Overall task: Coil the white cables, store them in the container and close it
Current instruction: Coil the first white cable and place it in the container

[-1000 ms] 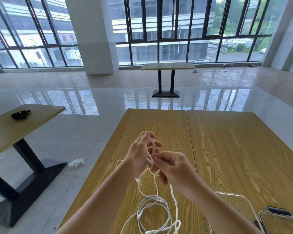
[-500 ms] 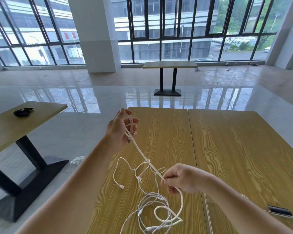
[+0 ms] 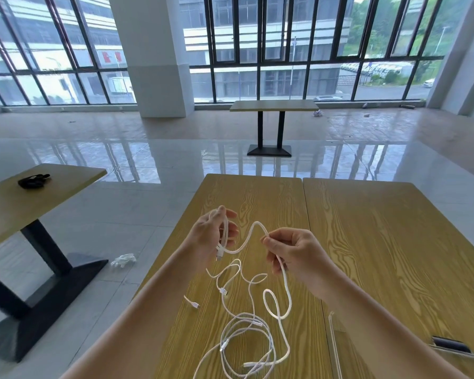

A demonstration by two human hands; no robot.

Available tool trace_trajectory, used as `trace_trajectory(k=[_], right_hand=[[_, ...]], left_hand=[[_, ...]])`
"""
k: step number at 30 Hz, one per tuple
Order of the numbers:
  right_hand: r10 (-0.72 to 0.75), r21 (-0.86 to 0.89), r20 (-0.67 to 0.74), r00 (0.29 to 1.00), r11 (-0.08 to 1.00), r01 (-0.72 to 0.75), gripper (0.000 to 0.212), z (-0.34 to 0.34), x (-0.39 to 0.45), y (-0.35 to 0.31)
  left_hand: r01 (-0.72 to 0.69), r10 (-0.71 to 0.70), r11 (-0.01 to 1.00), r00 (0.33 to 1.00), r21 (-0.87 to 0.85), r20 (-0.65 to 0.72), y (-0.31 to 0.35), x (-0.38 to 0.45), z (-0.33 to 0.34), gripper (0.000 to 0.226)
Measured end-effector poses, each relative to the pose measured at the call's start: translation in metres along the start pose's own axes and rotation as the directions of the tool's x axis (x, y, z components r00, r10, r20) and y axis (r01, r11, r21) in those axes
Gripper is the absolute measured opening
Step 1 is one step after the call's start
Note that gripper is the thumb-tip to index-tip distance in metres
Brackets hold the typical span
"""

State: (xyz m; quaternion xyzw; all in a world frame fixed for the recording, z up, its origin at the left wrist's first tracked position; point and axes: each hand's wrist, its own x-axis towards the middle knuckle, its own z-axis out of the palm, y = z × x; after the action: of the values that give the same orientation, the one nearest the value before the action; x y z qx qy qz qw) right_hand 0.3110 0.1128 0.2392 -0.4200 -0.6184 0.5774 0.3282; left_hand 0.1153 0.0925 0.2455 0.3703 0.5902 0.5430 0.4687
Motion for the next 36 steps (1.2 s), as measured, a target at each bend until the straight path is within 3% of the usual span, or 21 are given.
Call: trace_trajectory(k=[7, 13, 18, 27, 31, 34, 36], right_hand=[[-0.020, 0.241, -0.013, 1.000, 0.970, 0.023, 0.012, 0.013, -0.003, -0.009], [0.013, 0.274, 0.039, 0.999, 0.961, -0.024, 0.020, 0.015, -0.007, 0.002], [0.053, 0.296, 0.105, 0.993, 0.952, -0.082, 0.035, 0.013, -0.012, -0.002], [-0.012, 0.214, -0.003, 1.000, 0.977, 0.013, 0.010, 0.029, -0.016, -0.002], [-0.053, 0.132, -0.069, 0.996, 0.989, 0.062, 0.009, 0.033, -0.016, -0.001], [-0.102, 0.055, -0.062, 0.993, 0.993, 0.105, 0.008, 0.036, -0.019, -0.001], [-0.126, 0.027, -0.041, 0.991, 0.992, 0.127, 0.009, 0.037, -0.020, 0.001]], left_hand=[[0.088, -0.077, 0.992, 0.991, -0.096, 0.112, -0.010, -0.005, 0.015, 0.033], [0.110, -0.078, 0.969, 0.986, -0.221, 0.148, -0.010, -0.007, 0.018, 0.025], [0.080, -0.035, 0.973, 0.979, -0.215, 0.203, -0.011, -0.007, 0.016, 0.026], [0.020, 0.008, 0.991, 0.979, -0.135, 0.202, -0.011, -0.009, 0.025, 0.046], [-0.028, 0.060, 0.991, 0.968, -0.133, 0.242, -0.009, -0.014, 0.032, 0.038], [-0.085, 0.095, 0.995, 0.967, -0.053, 0.235, -0.007, -0.016, 0.037, 0.024], [-0.066, 0.079, 0.996, 0.975, -0.067, 0.208, -0.005, -0.016, 0.038, 0.026]])
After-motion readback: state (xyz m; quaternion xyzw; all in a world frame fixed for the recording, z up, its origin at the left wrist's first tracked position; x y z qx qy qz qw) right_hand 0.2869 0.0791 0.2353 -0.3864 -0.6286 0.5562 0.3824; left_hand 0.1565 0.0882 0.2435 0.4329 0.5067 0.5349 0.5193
